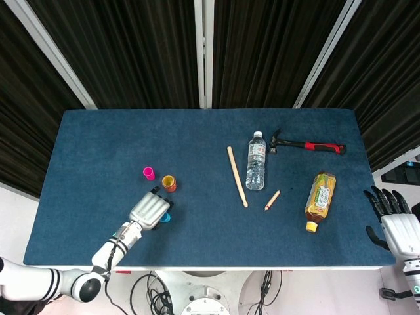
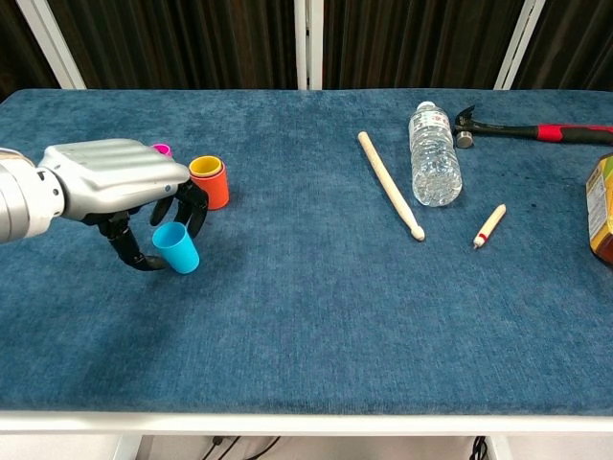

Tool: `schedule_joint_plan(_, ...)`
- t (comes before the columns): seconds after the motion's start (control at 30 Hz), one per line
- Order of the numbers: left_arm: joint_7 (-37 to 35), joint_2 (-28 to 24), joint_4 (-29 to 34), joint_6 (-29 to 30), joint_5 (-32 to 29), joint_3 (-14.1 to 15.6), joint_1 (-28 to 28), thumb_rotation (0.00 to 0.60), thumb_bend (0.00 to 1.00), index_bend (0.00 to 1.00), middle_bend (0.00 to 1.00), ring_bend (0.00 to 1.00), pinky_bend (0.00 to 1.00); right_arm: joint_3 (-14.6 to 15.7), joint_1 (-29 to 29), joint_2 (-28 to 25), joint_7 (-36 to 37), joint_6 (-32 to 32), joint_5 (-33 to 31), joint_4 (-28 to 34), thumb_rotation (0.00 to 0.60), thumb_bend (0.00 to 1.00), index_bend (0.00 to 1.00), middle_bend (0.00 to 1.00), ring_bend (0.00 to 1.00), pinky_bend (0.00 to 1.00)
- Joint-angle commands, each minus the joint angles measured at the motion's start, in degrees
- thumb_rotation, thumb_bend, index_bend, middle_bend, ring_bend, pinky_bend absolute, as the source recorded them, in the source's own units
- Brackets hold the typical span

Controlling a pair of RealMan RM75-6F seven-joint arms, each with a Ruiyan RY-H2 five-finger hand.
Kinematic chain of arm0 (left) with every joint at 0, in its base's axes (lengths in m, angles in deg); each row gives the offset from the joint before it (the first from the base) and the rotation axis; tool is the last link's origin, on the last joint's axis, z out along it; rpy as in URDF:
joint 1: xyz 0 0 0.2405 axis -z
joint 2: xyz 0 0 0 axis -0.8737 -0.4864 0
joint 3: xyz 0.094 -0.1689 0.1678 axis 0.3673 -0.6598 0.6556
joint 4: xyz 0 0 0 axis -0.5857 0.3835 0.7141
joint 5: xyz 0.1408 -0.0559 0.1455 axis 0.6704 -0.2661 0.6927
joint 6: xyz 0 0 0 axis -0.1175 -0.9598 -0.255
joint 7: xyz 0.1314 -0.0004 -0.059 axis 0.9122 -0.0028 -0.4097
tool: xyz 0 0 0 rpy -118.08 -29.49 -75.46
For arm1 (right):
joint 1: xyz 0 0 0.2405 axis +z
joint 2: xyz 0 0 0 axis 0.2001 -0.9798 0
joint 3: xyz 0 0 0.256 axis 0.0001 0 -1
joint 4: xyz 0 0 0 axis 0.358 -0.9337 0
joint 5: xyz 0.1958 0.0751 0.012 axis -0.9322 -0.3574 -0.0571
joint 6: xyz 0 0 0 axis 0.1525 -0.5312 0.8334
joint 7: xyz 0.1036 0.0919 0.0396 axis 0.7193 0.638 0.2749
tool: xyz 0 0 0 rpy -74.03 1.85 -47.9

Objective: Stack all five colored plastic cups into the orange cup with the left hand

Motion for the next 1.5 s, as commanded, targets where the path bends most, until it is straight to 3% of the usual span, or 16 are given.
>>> schedule_joint_plan(0.03, -0.1, 0.3, -0.4, 0.6, 1.1, -0.3, -0.4, 0.600, 0.25, 0.48, 0.49, 0.51, 0.20, 0.0, 0.0, 0.0, 0.1, 0.0, 0.0, -0.1, 0.600, 0.33, 0.00, 0.00, 0.00, 0.00)
schedule_joint_plan(0.43, 1.1, -3.7, 4.8, 2.0, 1.6, -2.7, -0.5, 0.600, 0.28, 0.50, 0.52, 0.55, 0.23, -0.2, -0.1, -0.2, 0.3, -0.5, 0.1, 0.1, 0.600, 0.33, 0.00, 0.00, 0.00, 0.00)
schedule_joint_plan(0.73, 0.4, -9.9, 10.1, 1.8, -5.2, -9.3, 2.0, 0.600, 0.28, 0.50, 0.51, 0.55, 0.24, -0.1, 0.0, 0.0, 0.6, 0.0, 0.0, -0.3, 0.600, 0.33, 0.00, 0.00, 0.00, 0.00)
schedule_joint_plan(1.0, 0.0, -9.1, 5.2, -3.5, -13.5, -11.5, 6.5, 0.600, 0.28, 0.50, 0.51, 0.55, 0.24, -0.1, 0.0, 0.0, 0.6, -0.1, 0.1, -0.1, 0.600, 0.33, 0.00, 0.00, 0.00, 0.00)
schedule_joint_plan(1.2, 0.6, -5.5, -1.3, -6.5, -18.2, -11.6, 9.9, 0.600, 0.29, 0.49, 0.50, 0.55, 0.24, -0.2, 0.0, -0.2, 0.6, -0.2, 0.1, 0.1, 0.600, 0.33, 0.00, 0.00, 0.00, 0.00)
schedule_joint_plan(1.5, 0.4, -2.7, -6.2, -7.3, -20.8, -10.4, 11.9, 0.600, 0.30, 0.49, 0.50, 0.55, 0.24, -0.2, 0.0, -0.2, 1.7, 0.2, -0.2, -0.8, 0.600, 0.33, 0.00, 0.00, 0.00, 0.00)
